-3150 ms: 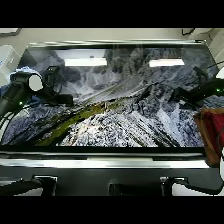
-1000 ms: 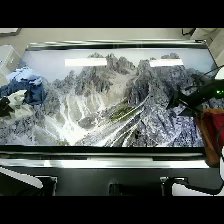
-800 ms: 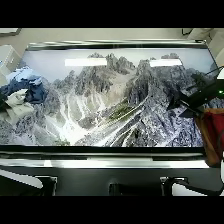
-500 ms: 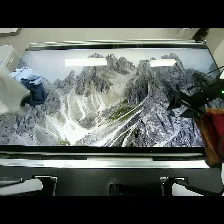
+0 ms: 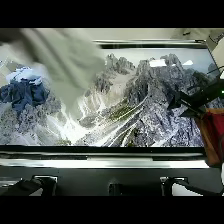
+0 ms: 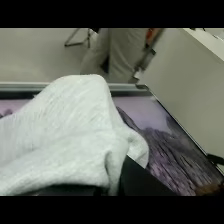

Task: Fold the clothes and pants, and hang the long-sleeved shirts on hangers.

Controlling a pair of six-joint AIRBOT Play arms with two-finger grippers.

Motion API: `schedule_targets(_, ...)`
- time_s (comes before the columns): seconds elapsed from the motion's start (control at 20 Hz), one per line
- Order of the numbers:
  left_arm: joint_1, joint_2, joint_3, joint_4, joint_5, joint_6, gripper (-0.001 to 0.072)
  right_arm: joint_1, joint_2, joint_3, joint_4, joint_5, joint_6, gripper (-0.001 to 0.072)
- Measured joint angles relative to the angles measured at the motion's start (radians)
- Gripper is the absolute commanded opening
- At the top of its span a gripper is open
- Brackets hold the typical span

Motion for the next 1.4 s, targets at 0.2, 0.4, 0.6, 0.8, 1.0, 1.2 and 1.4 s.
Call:
schedule_targets(0.2,-0.202,-0.146,-0.148,0.123,0.03,-0.114,0.0026,0.0,0.0,0.0,0.0,0.005,-0.032,0.0691)
schedule_targets(0.4,-0.257,-0.339,-0.313,0.164,-0.059,-0.239,0.0079,0.0,0.0,0.0,0.0,-0.013,-0.06,0.0692)
schedule_targets(0.6,-0.233,-0.459,-0.364,0.029,-0.145,-0.259,0.0704,0.0,-0.001,-0.024,0.0,-0.074,-0.082,0.0694)
schedule_targets(0.8,-0.087,-0.477,-0.23,-0.078,-0.252,-0.139,0.0704,0.001,-0.001,-0.158,0.0,-0.092,-0.109,0.0695)
schedule_targets(1.0,0.119,-0.482,-0.13,-0.091,-0.4,-0.058,0.0704,0.001,0.01,-0.375,0.007,-0.118,-0.142,0.0695)
schedule_targets(1.2,0.259,-0.499,-0.224,-0.09,-0.459,-0.027,0.0703,0.001,0.057,-0.566,0.031,-0.179,-0.168,0.0696)
schedule_targets(1.4,0.294,-0.521,-0.426,-0.18,-0.362,0.013,0.0702,0.001,0.112,-0.675,0.076,-0.206,-0.183,0.0696)
